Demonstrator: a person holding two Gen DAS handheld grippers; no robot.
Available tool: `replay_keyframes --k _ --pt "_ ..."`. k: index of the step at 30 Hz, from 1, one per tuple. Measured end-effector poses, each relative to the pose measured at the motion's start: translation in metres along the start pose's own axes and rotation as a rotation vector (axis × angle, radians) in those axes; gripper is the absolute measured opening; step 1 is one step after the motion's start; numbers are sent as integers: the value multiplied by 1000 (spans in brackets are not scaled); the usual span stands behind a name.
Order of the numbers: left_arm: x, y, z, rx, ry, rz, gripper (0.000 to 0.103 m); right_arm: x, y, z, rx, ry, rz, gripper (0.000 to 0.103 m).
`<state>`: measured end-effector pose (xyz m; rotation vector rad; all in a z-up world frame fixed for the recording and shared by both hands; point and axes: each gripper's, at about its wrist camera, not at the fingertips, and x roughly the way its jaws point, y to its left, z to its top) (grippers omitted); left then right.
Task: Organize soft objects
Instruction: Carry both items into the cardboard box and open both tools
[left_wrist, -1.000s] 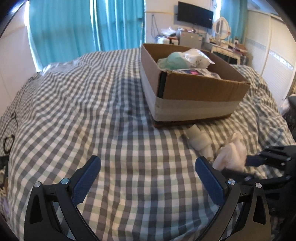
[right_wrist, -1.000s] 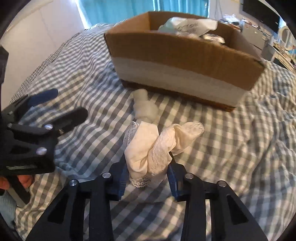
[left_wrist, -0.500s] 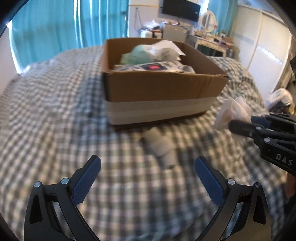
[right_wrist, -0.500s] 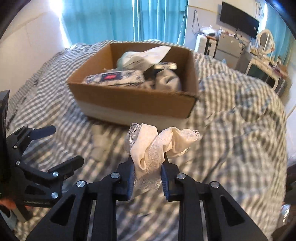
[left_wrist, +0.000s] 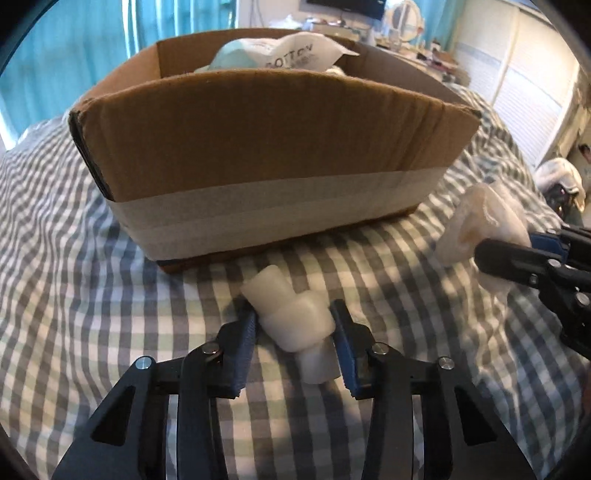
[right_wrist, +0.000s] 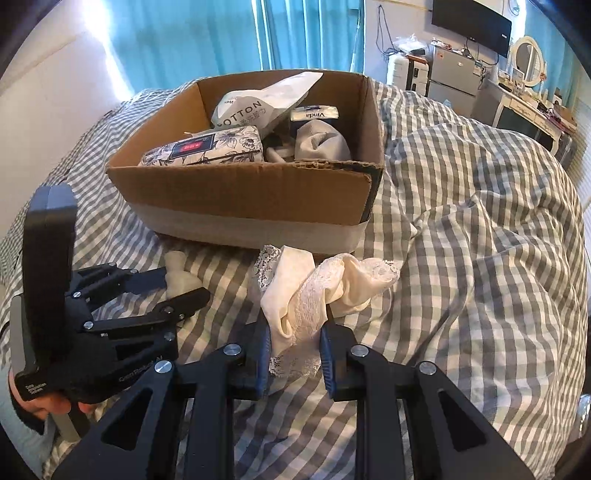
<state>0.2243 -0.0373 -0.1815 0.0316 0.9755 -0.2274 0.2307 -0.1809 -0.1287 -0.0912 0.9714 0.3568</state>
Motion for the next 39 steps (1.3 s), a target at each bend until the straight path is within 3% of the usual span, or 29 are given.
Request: replay_keyframes --k 10,16,26,33,39 --pt "-48 2 -9 13 -41 -22 36 -31 3 -3 -7 -62 -27 22" --pt "-98 2 -10 40 -114 -22 36 -73 11 5 -15 -126 -43 22" --pt "-161 -7 16 65 -239 -30 36 -133 29 26 -71 -225 -85 22" --pt "-163 -3 50 66 -253 -35 36 -149 29 50 -98 -276 -101 22" --pt "-132 1 93 63 -232 -48 36 -137 12 80 -105 -292 -114 22"
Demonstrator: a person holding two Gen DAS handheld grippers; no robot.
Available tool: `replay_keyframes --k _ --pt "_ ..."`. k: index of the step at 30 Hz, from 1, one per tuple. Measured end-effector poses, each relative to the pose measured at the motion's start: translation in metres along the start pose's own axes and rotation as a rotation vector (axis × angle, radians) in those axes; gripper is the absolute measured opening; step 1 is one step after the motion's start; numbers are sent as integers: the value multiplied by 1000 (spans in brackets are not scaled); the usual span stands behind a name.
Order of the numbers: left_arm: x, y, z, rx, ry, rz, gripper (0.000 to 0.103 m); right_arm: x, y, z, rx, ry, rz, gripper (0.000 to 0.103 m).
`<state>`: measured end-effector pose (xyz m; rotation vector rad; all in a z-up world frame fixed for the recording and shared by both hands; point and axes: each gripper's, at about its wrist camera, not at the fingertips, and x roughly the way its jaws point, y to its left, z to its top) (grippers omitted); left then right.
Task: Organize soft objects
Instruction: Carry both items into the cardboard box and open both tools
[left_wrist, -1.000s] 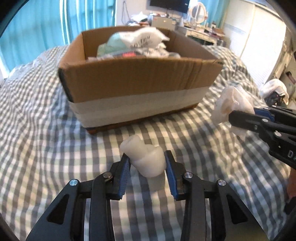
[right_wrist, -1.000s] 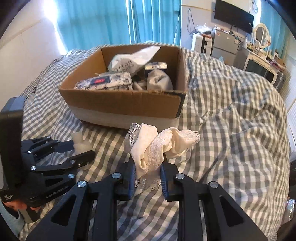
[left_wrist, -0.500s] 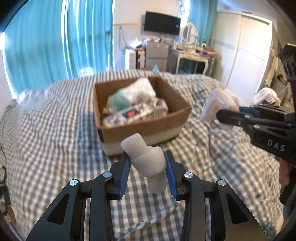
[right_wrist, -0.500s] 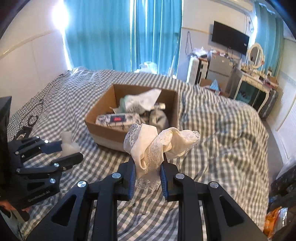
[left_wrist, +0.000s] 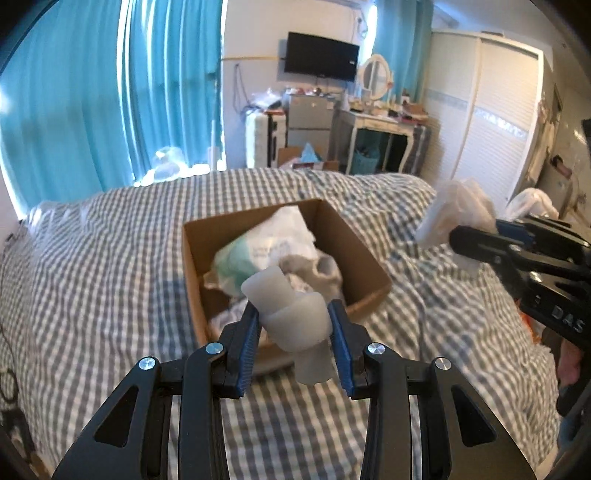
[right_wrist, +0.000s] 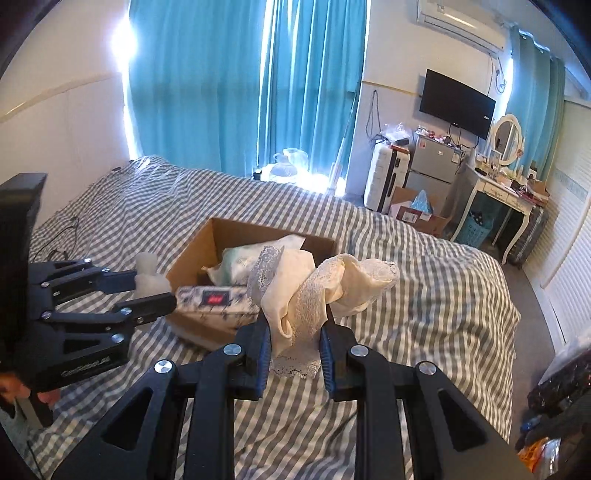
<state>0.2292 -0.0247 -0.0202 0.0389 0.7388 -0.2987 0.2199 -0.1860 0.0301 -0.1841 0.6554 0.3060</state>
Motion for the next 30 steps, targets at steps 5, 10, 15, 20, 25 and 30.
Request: replay_keyframes --k 5,10,15,20,25,30 --pt "40 -12 18 33 20 -39 36 29 -17 10 24 7 10 22" --pt "86 -25 25 75 73 -30 47 61 -36 13 38 27 7 22" --pt "103 -17 30 49 35 25 85 85 -46 18 27 43 9 22" --pt "87 6 40 43 -41 81 86 105 -47 23 21 54 57 22" --pt "64 33 43 6 -80 145 86 128 -23 16 -23 116 117 22" --pt "50 46 37 -7 -83 206 86 131 -11 12 -5 89 101 85"
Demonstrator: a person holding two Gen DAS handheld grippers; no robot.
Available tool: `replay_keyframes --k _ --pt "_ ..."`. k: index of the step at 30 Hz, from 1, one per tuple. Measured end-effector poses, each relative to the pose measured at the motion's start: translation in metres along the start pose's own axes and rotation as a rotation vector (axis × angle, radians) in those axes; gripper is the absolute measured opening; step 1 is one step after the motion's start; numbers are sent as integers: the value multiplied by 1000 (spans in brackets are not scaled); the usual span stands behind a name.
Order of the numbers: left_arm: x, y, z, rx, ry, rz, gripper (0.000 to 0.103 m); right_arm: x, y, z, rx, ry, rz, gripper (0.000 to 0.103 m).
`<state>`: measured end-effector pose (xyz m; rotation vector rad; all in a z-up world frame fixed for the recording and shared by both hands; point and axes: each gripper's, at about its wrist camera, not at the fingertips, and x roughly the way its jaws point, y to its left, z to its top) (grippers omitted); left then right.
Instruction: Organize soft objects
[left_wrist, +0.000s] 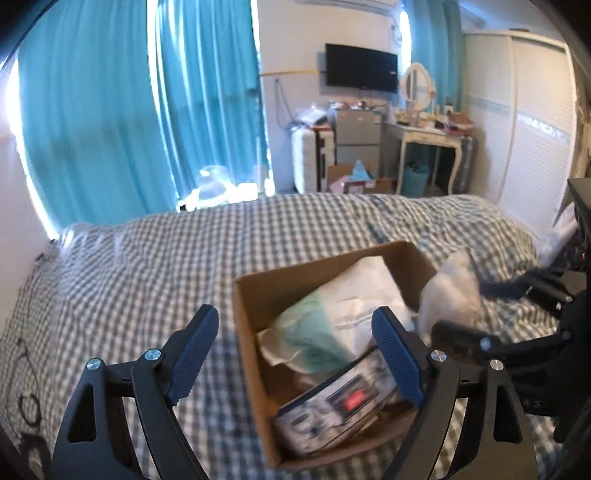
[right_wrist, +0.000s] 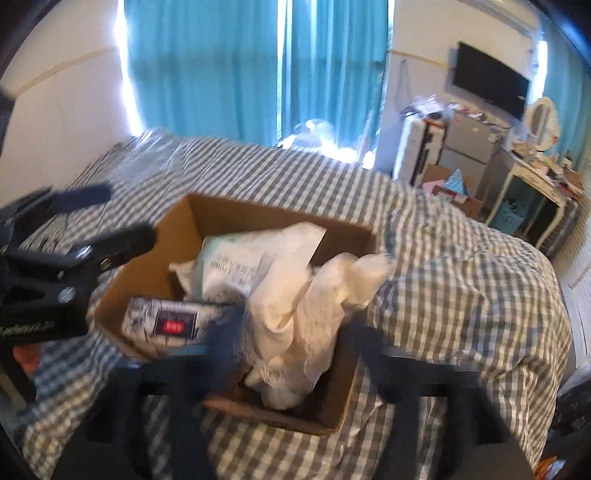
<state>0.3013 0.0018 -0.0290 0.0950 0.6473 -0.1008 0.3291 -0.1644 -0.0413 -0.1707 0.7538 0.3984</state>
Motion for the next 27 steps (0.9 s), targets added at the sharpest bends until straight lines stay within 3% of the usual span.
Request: replay_keyframes --k 5,12,14,16,21,25,27 --pt "-27 11 -1 -39 -1 -1 86 -38 -3 11 80 -90 -23 87" --pt "-116 12 16 -37 -159 23 86 -123 8 24 87 -175 -117 89" --pt "-148 10 20 -41 -219 25 100 -153 13 24 89 -201 -148 93" --pt "-184 8 21 -56 -290 33 103 -181 20 21 91 -213 -187 102" --pt "-241 7 5 -94 -394 26 103 -236 35 -10 141 -299 -201 103" --pt "-243 6 -26 -108 -404 42 103 -248 46 -44 169 -368 -159 103" --pt "-236 4 -51 -118 -429 81 103 -249 51 -67 197 -435 -180 103"
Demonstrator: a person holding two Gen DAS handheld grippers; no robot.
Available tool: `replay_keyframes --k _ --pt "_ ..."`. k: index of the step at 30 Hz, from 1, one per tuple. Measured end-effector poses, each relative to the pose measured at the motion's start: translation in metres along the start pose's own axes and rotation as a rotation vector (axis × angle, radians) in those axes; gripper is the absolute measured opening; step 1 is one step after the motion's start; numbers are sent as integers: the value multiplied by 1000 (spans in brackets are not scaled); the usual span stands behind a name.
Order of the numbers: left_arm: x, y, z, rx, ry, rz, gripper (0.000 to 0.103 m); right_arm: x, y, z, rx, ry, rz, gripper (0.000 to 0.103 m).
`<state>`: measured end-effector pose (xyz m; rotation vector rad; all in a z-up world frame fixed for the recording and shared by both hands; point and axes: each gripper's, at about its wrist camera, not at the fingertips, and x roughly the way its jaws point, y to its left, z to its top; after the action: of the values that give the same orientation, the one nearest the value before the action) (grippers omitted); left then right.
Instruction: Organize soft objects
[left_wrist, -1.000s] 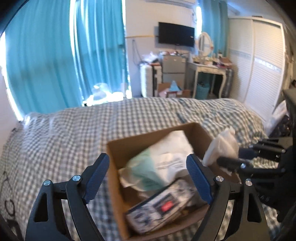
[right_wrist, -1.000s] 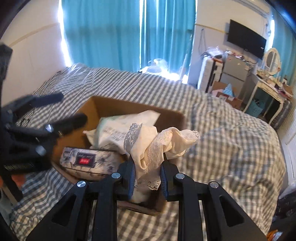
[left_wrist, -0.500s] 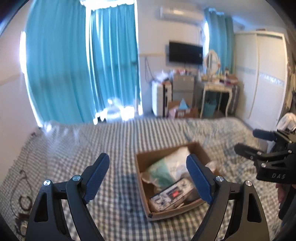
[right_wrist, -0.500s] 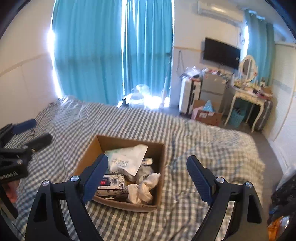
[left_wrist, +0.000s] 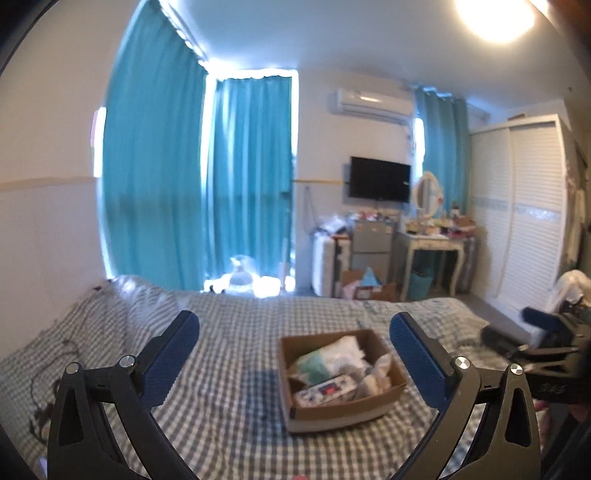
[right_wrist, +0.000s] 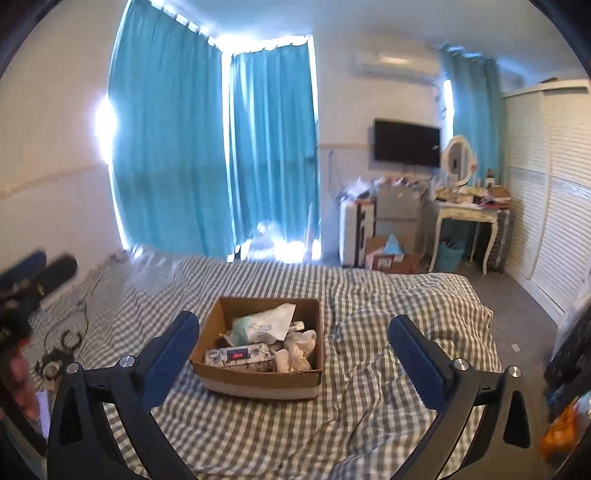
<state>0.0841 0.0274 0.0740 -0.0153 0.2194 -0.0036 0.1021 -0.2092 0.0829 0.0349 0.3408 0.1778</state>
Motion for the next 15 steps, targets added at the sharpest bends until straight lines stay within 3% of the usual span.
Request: replay_keyframes --k 4,6,9,15 --pt "17 -7 -44 65 27 45 103 3 7 -34 1 -25 -18 103" --pt "25 -8 -58 67 61 27 103 9 10 -46 -9 -21 2 103" --pt "43 -4 -70 36 126 -8 103 22 7 -53 20 -4 18 103" --pt "51 -2 -75 50 148 -10 103 39 1 -66 46 44 10 103"
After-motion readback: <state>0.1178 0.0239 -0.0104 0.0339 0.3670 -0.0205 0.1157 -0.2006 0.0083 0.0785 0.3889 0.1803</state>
